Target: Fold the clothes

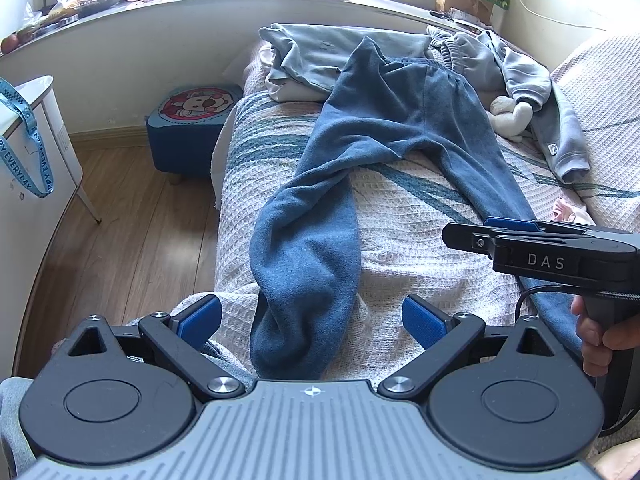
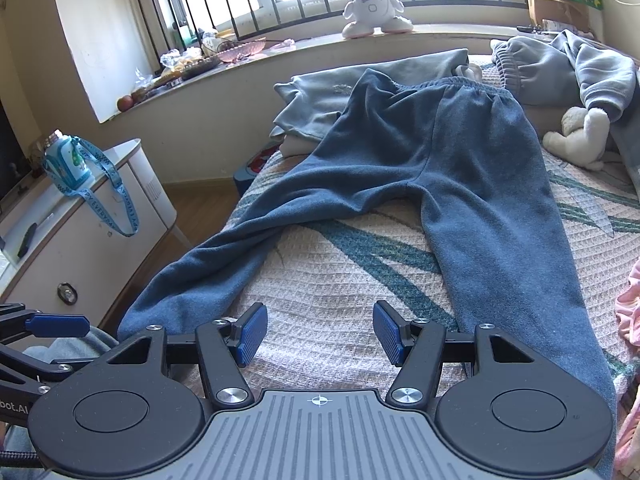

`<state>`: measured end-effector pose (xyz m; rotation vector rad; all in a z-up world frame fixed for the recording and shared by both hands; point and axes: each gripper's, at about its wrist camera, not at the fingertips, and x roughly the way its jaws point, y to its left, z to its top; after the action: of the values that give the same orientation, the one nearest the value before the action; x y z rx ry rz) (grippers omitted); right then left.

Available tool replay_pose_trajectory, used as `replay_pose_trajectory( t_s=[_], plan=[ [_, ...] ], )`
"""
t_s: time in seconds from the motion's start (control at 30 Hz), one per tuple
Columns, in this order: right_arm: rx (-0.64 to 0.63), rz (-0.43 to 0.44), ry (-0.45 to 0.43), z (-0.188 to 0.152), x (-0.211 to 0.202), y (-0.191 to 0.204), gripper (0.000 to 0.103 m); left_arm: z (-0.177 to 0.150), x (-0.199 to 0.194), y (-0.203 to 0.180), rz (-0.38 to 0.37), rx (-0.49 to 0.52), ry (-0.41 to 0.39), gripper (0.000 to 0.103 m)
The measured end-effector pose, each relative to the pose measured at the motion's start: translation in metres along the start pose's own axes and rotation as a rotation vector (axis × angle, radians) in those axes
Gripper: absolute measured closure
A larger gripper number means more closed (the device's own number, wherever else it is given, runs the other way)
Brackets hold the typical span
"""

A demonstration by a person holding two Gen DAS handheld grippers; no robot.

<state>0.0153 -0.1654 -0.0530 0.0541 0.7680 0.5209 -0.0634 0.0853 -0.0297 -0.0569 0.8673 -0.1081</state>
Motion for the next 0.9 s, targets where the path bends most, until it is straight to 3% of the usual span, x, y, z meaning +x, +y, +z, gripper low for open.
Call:
replay_pose_trajectory(
  t_s=[0.9],
  plan=[
    [-0.004,-0.006,-0.002,-0.0002,-0.0015,-0.0001,0.044,-0.0009,-0.0022,0.0007,-0.002,-0.002,-0.006,0.005]
  ],
)
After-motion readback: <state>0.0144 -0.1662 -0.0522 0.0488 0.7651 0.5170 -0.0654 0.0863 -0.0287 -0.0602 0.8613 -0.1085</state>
